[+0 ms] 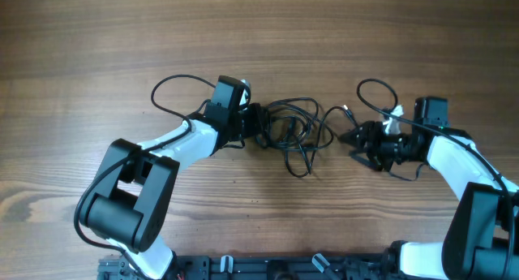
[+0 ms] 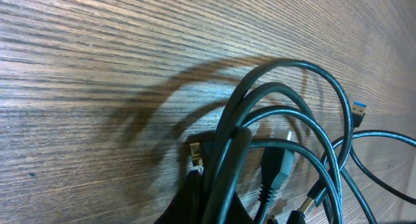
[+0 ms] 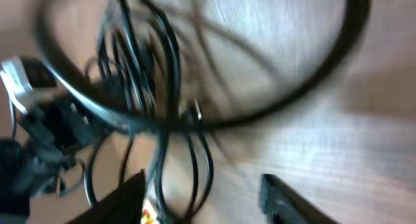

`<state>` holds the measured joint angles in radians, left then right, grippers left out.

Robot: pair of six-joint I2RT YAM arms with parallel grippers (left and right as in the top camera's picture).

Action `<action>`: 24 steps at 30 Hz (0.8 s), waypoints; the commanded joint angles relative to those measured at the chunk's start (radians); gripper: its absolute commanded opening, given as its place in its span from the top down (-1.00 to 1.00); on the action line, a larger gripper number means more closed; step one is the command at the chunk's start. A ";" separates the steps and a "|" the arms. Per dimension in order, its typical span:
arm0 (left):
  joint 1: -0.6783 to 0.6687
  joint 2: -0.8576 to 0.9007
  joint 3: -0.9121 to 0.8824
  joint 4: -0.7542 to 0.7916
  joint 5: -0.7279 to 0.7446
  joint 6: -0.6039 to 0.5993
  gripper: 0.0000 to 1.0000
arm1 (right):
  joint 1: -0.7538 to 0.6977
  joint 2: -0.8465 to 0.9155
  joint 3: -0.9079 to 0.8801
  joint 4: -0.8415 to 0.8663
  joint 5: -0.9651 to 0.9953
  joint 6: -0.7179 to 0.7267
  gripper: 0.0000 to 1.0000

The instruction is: Untangle cables

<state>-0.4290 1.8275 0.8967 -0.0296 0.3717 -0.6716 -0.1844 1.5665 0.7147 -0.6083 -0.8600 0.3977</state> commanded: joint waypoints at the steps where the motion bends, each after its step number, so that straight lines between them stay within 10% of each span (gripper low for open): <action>1: 0.005 0.010 0.008 0.000 -0.009 0.001 0.92 | 0.032 -0.002 0.000 -0.082 -0.056 -0.110 0.00; 22: 0.005 0.010 0.008 0.000 -0.009 0.001 0.92 | 0.495 -0.002 -0.002 0.238 0.263 0.359 0.02; 24: 0.005 0.010 0.008 0.000 -0.009 0.001 0.92 | 0.506 -0.002 -0.002 0.264 0.308 0.364 0.42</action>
<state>-0.4290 1.8275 0.8967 -0.0299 0.3634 -0.6716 0.3012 1.5665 0.7109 -0.3679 -0.6647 0.6971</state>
